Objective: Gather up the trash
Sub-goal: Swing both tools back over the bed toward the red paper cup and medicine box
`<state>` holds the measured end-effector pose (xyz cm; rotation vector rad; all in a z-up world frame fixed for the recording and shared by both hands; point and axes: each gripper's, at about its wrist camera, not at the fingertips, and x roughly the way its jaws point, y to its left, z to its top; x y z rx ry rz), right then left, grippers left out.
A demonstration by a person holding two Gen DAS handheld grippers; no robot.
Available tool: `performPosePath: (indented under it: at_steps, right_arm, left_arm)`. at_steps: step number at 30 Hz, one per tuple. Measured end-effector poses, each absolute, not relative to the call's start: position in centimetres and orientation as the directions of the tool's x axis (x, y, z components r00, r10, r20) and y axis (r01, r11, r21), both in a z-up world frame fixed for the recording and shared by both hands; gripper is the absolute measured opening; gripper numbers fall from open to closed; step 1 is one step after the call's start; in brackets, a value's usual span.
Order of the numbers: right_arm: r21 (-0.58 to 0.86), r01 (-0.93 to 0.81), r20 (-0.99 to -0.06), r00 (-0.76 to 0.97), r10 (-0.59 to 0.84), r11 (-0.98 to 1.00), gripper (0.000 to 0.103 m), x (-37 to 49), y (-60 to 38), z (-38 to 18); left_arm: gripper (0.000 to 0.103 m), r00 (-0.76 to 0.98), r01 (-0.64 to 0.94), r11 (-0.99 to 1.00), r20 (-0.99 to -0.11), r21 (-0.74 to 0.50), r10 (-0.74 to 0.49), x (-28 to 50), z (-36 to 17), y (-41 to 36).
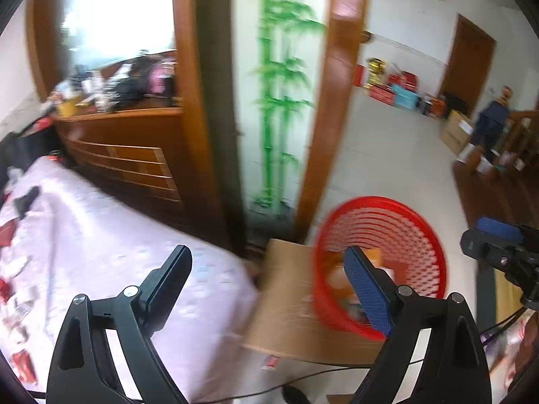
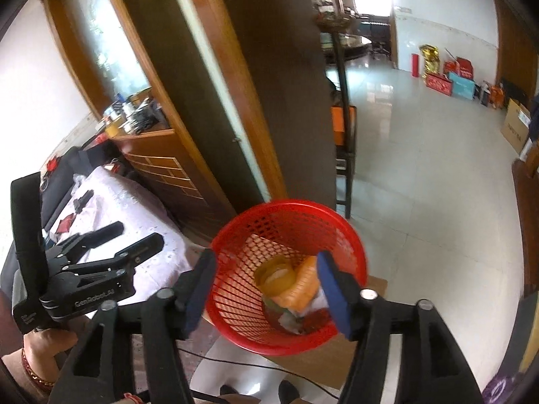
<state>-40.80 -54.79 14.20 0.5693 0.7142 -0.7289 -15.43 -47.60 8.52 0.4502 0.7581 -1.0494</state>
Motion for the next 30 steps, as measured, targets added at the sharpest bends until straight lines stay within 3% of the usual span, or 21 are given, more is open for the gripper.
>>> performPosePath:
  at_steps: [8, 15, 30]
  right_arm:
    - [0.228, 0.649, -0.735, 0.604, -0.309, 0.726, 0.093, -34.0, -52.4, 14.2]
    - [0.231, 0.532, -0.739, 0.64, -0.209, 0.815, 0.101, -27.2, -49.4, 13.5]
    - [0.225, 0.303, -0.75, 0.661, -0.034, 0.926, 0.102, -15.8, -40.9, 12.3]
  left_arm:
    - [0.092, 0.426, 0.791, 0.612, -0.73, 0.015, -0.534, -10.1, 9.5, -40.5]
    - [0.093, 0.509, 0.676, 0.736, -0.74, 0.026, -0.441, -6.0, 9.4, -33.6]
    - [0.094, 0.595, 0.438, 0.899, -0.756, 0.02, -0.273, -0.3, 8.8, -20.2]
